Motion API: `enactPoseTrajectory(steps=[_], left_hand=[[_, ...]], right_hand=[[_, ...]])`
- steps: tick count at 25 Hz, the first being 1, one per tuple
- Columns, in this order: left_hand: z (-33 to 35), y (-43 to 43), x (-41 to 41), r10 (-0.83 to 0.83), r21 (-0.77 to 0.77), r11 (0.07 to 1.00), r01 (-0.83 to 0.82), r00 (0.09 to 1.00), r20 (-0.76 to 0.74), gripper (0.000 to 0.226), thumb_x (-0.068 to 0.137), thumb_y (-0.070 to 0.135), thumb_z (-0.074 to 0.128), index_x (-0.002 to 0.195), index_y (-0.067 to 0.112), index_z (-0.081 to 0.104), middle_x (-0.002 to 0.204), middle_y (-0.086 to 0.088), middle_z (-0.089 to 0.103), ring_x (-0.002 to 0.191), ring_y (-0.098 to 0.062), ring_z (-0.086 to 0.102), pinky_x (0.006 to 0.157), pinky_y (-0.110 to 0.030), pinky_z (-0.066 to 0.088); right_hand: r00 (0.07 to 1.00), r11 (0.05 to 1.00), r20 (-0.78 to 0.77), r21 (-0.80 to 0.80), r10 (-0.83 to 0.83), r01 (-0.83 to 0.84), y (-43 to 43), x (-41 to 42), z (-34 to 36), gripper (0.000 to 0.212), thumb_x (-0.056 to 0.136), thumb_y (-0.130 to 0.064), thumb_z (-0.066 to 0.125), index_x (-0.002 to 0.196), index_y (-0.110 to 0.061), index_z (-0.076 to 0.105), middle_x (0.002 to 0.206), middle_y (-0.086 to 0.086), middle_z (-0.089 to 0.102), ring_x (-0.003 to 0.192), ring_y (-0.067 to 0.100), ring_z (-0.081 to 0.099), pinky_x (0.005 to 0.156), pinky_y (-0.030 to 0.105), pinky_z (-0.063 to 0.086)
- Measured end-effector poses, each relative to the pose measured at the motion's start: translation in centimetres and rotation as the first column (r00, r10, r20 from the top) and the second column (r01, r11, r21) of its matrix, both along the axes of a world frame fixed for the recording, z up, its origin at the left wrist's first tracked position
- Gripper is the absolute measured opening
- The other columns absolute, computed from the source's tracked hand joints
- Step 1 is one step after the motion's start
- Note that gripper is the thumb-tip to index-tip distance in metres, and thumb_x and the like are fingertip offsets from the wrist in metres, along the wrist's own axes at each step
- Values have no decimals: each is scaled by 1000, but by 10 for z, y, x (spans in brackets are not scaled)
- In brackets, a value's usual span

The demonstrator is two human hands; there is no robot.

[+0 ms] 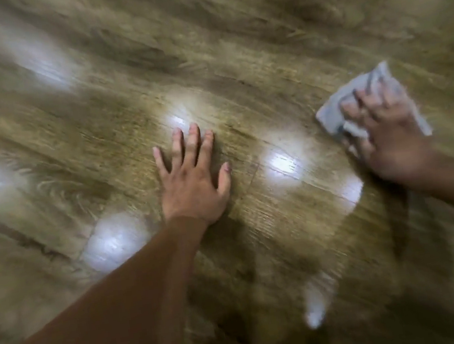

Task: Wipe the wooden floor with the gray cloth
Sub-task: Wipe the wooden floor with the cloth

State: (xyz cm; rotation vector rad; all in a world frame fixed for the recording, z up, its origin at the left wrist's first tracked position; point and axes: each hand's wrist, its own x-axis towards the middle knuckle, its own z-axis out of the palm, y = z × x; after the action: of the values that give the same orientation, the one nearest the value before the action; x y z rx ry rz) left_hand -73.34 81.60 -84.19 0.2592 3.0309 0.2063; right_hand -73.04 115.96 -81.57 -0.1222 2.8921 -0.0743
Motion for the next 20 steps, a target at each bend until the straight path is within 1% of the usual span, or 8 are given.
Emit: enactPoseTrajectory(steps=[4,7,9,11,14,16,18,20], left_hand=[[-1,0,-3,-16,16,1000,16,1000,-1,70,94,54,34,156,24,26,166,-4,22,154,-29,10,121,-63,3],[13,3,-6,-21,-3,1000,22,995,93,72,94,53,32,159,23,22,167,-3,16,155,-29,7,120,-64,3],[15,1,0,-11,9,1000,10,996,94,72,94,53,31,159,24,20,168,-3,15,155,-29,6,120,-64,4],[16,2,-3,-22,9,1000,21,998,59,71,95,53,32,159,24,23,167,-3,17,155,-30,9,120,-63,4],[4,-12,-3,-35,79,996,38,999,-30,68,95,53,35,156,25,29,165,-3,24,154,-28,15,122,-59,5],[-14,-19,-5,-48,140,988,64,993,-110,66,95,55,38,155,28,32,164,1,27,154,-24,18,122,-57,7],[-27,-32,-4,-43,122,991,57,992,-118,70,93,58,39,157,31,28,165,7,24,154,-21,18,122,-56,9],[-36,-34,-8,-12,91,996,23,993,-116,72,92,59,40,157,34,25,166,9,22,154,-22,16,120,-60,13]], right_hand=[[998,999,25,-17,52,-51,-37,37,-8,68,89,-48,26,154,-28,22,164,9,9,151,32,-2,119,45,-4],[982,1000,187,14,18,-21,-26,22,-1,74,85,-59,11,153,-36,-7,164,3,-14,147,29,-22,118,46,-10],[963,986,213,-3,164,-167,-2,11,0,69,86,-63,4,146,-41,-23,160,1,-26,144,31,-30,121,52,-4],[913,928,185,5,364,-371,28,-8,3,67,96,-62,6,154,-33,-10,163,6,-13,148,35,-18,120,57,9],[791,805,162,-39,589,-592,72,-52,-1,67,99,-54,19,154,-16,28,162,15,17,149,40,8,118,58,17],[873,875,68,-12,483,-484,110,-94,-3,67,97,-50,22,152,-12,30,160,20,20,148,42,13,119,58,14],[983,983,4,-5,185,-185,162,-141,-1,70,94,-48,22,154,-11,22,161,22,14,149,40,7,122,52,5],[1000,997,-26,82,-10,12,201,-195,8,72,96,-50,20,155,-10,18,161,21,11,150,38,6,122,50,2]])
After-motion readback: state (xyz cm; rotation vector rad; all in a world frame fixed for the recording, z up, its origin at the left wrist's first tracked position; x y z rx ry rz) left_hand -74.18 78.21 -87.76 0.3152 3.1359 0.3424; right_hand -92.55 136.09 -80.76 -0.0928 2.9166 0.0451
